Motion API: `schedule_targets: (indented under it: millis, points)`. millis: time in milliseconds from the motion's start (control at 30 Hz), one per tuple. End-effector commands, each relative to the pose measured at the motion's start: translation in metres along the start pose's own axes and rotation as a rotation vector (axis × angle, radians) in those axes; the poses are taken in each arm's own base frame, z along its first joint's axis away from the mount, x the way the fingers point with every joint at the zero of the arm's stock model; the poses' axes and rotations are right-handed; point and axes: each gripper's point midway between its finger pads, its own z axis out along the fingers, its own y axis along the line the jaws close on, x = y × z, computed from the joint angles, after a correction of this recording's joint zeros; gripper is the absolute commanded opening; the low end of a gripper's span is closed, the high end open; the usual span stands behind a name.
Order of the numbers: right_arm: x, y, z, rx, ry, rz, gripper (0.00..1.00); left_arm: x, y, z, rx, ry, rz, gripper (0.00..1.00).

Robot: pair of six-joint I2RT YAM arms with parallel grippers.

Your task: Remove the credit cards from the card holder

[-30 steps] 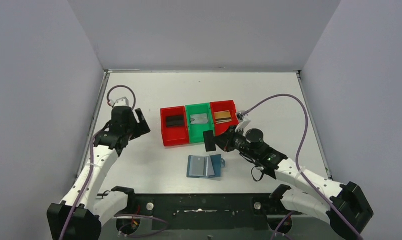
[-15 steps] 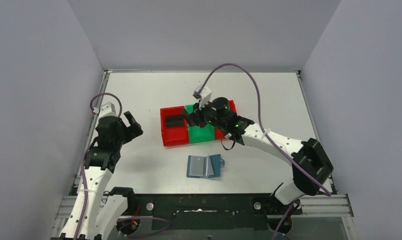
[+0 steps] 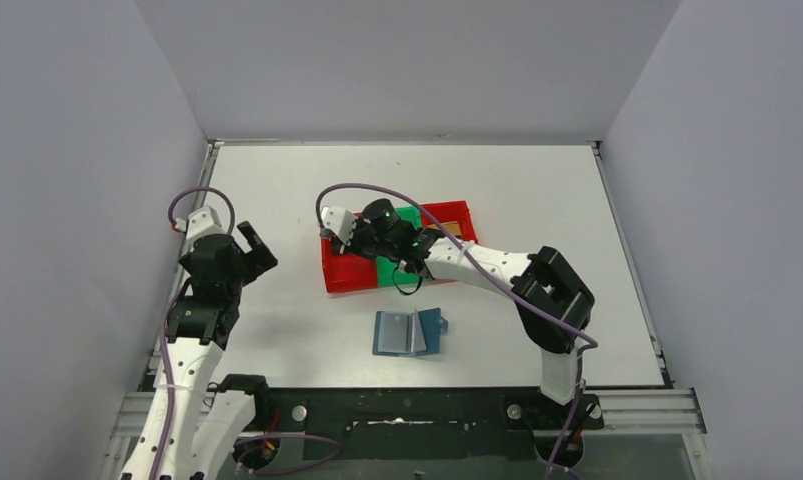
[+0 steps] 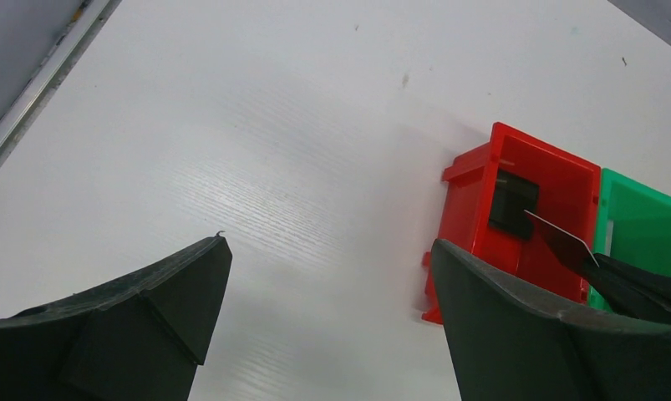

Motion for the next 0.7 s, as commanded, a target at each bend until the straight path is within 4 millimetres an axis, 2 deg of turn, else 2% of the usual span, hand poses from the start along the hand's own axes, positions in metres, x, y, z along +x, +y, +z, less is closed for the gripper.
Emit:
schedule_targets:
  millis: [0, 233, 433, 667]
  points:
    - [-0.019, -0.025, 0.010, 0.045, -0.023, -0.199, 0.00, -0.029, 0.001, -0.008, -0.013, -0.117, -0.052, 0.92]
    - [-0.001, -0.034, 0.034, 0.065, 0.069, -0.354, 0.00, -0.041, 0.009, -0.019, -0.028, -0.190, -0.089, 0.92]
    - [0.021, -0.045, 0.053, 0.094, 0.160, -0.471, 0.00, -0.042, 0.009, -0.021, -0.022, -0.200, -0.093, 0.92]
    - [0.024, -0.040, 0.067, 0.072, 0.153, -0.488, 0.09, -0.042, 0.007, -0.018, -0.013, -0.191, -0.091, 0.92]
